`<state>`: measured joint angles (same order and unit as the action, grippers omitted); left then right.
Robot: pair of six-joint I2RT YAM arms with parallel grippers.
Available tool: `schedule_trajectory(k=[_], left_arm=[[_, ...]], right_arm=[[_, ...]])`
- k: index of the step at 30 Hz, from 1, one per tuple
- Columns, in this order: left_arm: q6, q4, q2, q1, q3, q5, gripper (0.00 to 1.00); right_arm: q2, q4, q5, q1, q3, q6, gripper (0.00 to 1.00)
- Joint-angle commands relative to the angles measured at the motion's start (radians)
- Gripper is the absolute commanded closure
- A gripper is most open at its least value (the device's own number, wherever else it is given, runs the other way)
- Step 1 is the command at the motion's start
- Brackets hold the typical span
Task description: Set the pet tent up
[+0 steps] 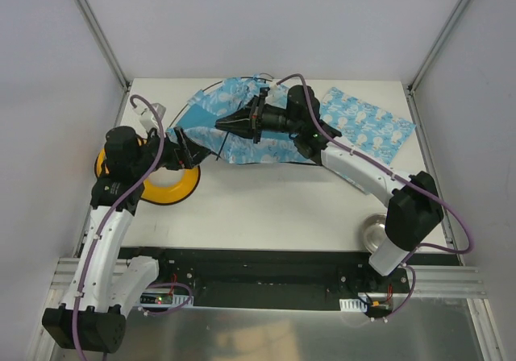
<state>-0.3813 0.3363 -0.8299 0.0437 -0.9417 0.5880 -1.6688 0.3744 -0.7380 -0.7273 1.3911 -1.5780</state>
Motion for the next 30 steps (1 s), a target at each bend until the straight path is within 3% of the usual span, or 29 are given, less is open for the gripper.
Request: schedule_trajectory(k=[1,5,17,23,27,30], left_arm=[[-0.126,-0.362,0.044,0.071,0.108,0.078,0.14],[-0.096,-0.522,0.058,0.177,0.193,-0.023,0.10],[0.133,-0.533,-0.014,0.404,0.189,-0.335,0.13],[0.160,-0.533,-0.081,0.464,0.167,-0.415,0.30],[0.160,-0.533,-0.089,0.470,0.155,-0.433,0.54],[0.160,-0.533,-0.075,0.470,0.150,-0.432,0.65]], right_arm=[[-0.012,0.104,0.120,0.043,0.014,-0.056,1.00],[-0.020,0.129,0.140,0.043,0.009,-0.074,1.00],[-0.022,0.158,0.180,0.043,-0.009,-0.111,1.00],[-0.019,0.161,0.189,0.042,-0.018,-0.112,1.00],[-0.016,0.164,0.192,0.040,-0.027,-0.114,1.00],[-0.016,0.166,0.196,0.040,-0.038,-0.111,1.00]])
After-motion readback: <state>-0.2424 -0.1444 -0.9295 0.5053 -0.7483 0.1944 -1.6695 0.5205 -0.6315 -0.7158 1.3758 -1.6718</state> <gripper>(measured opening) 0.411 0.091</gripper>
